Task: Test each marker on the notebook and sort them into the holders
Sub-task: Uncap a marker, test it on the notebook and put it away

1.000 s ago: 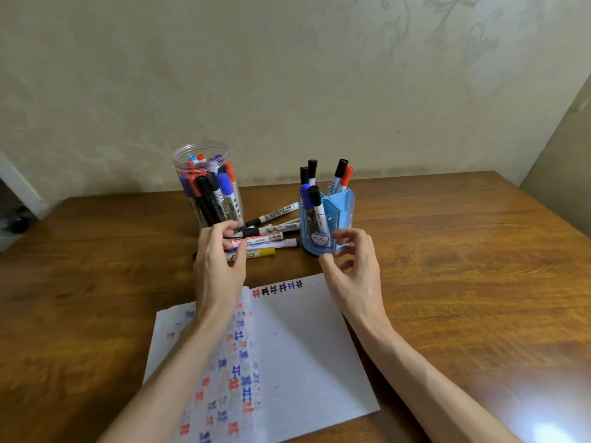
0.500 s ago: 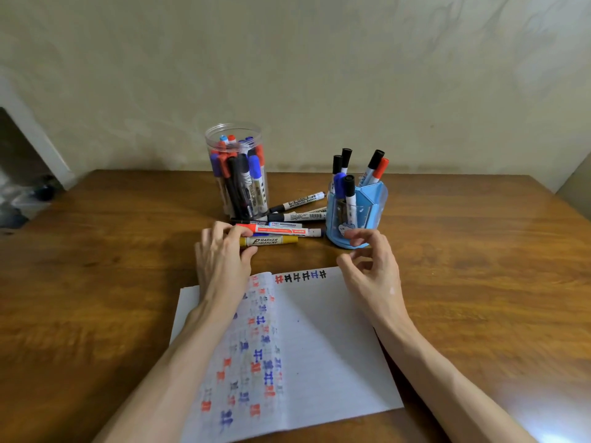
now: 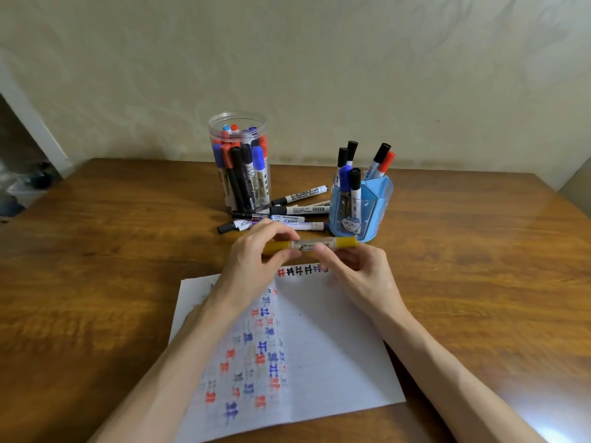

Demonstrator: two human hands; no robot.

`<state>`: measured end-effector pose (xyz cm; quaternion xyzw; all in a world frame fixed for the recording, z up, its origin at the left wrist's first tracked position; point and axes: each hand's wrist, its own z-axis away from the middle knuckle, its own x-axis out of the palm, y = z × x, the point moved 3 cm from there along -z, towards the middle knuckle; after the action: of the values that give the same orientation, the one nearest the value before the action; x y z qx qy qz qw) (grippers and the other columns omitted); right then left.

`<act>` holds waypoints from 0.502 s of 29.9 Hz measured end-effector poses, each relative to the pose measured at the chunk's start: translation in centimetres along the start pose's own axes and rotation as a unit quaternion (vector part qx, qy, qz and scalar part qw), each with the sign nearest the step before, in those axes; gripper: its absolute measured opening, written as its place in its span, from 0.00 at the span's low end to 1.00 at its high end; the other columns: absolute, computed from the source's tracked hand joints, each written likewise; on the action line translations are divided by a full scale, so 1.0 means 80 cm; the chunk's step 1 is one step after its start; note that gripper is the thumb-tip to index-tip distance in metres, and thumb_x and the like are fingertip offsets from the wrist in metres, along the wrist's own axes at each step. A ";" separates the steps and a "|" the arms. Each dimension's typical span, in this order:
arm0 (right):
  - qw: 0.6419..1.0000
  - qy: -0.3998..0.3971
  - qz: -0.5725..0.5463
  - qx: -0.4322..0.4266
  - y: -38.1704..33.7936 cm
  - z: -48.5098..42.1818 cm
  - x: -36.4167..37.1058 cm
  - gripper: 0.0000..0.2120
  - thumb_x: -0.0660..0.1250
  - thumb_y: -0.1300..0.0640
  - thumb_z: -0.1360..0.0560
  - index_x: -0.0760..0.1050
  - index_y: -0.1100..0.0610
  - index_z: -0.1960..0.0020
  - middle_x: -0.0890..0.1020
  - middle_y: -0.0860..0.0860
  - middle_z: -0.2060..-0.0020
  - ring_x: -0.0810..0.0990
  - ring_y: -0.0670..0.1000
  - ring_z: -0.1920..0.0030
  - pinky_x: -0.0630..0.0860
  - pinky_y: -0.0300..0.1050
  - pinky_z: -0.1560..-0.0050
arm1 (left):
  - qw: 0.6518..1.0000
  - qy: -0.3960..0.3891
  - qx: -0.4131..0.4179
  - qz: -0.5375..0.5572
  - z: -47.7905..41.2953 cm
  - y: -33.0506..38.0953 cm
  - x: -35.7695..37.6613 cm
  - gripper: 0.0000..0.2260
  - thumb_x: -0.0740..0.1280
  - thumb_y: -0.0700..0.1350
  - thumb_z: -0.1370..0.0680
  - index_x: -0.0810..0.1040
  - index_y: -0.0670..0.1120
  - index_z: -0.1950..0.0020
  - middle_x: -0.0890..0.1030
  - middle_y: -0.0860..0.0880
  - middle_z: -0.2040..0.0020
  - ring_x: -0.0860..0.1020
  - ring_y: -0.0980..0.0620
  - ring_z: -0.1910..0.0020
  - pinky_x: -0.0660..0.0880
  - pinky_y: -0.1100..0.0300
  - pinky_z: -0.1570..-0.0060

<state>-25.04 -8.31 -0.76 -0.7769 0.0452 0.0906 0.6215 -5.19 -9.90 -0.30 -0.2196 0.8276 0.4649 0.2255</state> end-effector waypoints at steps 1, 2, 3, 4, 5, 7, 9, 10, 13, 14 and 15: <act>1.000 0.000 -0.027 0.002 -0.001 0.001 0.000 0.07 0.74 0.52 0.21 0.86 0.55 0.49 0.87 0.47 0.63 0.83 0.42 0.63 0.77 0.35 0.61 | 1.000 -0.016 0.016 -0.001 0.001 0.006 0.004 0.11 0.75 0.41 0.24 0.81 0.49 0.44 0.79 0.56 0.47 0.78 0.59 0.45 0.75 0.69 0.49; 0.999 0.006 -0.046 0.003 -0.003 0.001 -0.001 0.07 0.74 0.53 0.21 0.86 0.57 0.51 0.86 0.48 0.65 0.81 0.42 0.66 0.75 0.34 0.63 | 0.999 -0.028 0.030 0.003 0.002 0.012 0.007 0.12 0.76 0.43 0.25 0.81 0.48 0.43 0.80 0.56 0.47 0.79 0.58 0.45 0.75 0.69 0.50; 0.998 0.013 -0.057 0.004 -0.002 0.000 -0.004 0.09 0.74 0.53 0.21 0.85 0.59 0.52 0.85 0.49 0.67 0.79 0.43 0.67 0.74 0.35 0.65 | 0.998 -0.039 0.037 0.011 0.003 0.015 0.009 0.14 0.76 0.46 0.26 0.81 0.48 0.42 0.80 0.56 0.47 0.79 0.58 0.45 0.76 0.69 0.49; 0.998 0.021 -0.065 0.009 -0.002 0.000 -0.006 0.11 0.74 0.53 0.21 0.85 0.61 0.55 0.84 0.50 0.68 0.78 0.45 0.68 0.73 0.36 0.66 | 0.998 -0.048 0.038 0.017 0.004 0.017 0.010 0.16 0.76 0.49 0.27 0.81 0.48 0.40 0.81 0.56 0.46 0.79 0.58 0.44 0.76 0.69 0.48; 0.997 0.028 -0.074 0.014 0.000 -0.002 -0.009 0.13 0.74 0.52 0.21 0.84 0.62 0.56 0.83 0.53 0.68 0.77 0.47 0.68 0.72 0.38 0.66 | 0.998 -0.054 0.036 0.018 0.005 0.017 0.010 0.19 0.75 0.51 0.27 0.80 0.49 0.38 0.81 0.56 0.45 0.79 0.59 0.44 0.77 0.68 0.47; 0.995 0.039 -0.092 0.027 -0.001 -0.003 -0.013 0.15 0.73 0.51 0.20 0.83 0.62 0.58 0.83 0.57 0.67 0.77 0.49 0.68 0.73 0.41 0.65 | 0.998 -0.058 0.023 -0.004 0.007 0.012 0.009 0.20 0.73 0.54 0.27 0.80 0.50 0.37 0.82 0.57 0.45 0.80 0.60 0.45 0.79 0.65 0.48; 0.994 0.039 -0.095 0.029 -0.003 -0.004 -0.012 0.14 0.73 0.51 0.19 0.83 0.60 0.59 0.84 0.60 0.65 0.78 0.51 0.66 0.75 0.44 0.63 | 0.998 -0.061 0.016 -0.021 0.008 0.009 0.008 0.17 0.71 0.54 0.24 0.81 0.50 0.37 0.83 0.56 0.46 0.81 0.60 0.49 0.79 0.62 0.52; 0.995 0.036 -0.092 0.028 -0.004 -0.004 -0.012 0.14 0.72 0.51 0.19 0.83 0.59 0.59 0.84 0.60 0.65 0.79 0.52 0.66 0.75 0.45 0.62 | 0.998 -0.066 0.016 -0.019 0.008 0.009 0.009 0.16 0.71 0.52 0.23 0.81 0.49 0.37 0.83 0.55 0.47 0.81 0.60 0.50 0.79 0.62 0.53; 0.996 0.030 -0.080 0.022 -0.005 -0.004 -0.015 0.15 0.72 0.49 0.19 0.82 0.58 0.59 0.84 0.57 0.64 0.80 0.51 0.64 0.77 0.47 0.59 | 0.996 -0.092 0.010 -0.011 0.006 0.013 0.012 0.12 0.69 0.49 0.19 0.81 0.49 0.36 0.83 0.55 0.49 0.81 0.60 0.52 0.78 0.60 0.54; 0.996 0.029 -0.076 0.021 -0.006 -0.003 -0.017 0.15 0.71 0.48 0.19 0.82 0.58 0.59 0.84 0.57 0.64 0.80 0.51 0.64 0.78 0.47 0.58 | 0.995 -0.101 0.006 -0.007 0.005 0.014 0.013 0.12 0.68 0.49 0.19 0.80 0.49 0.36 0.83 0.55 0.50 0.81 0.59 0.52 0.79 0.58 0.54; 0.997 0.029 -0.071 0.020 -0.007 -0.003 -0.018 0.16 0.71 0.47 0.20 0.82 0.58 0.59 0.84 0.56 0.64 0.80 0.50 0.63 0.78 0.47 0.57 | 0.994 -0.108 0.000 -0.001 0.005 0.015 0.014 0.13 0.68 0.50 0.19 0.80 0.49 0.36 0.83 0.54 0.50 0.81 0.58 0.52 0.79 0.55 0.53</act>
<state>-26.33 -8.47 0.10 -0.7680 0.0095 0.0227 0.6400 -6.67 -9.13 -0.31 -0.1687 0.7982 0.4853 0.3145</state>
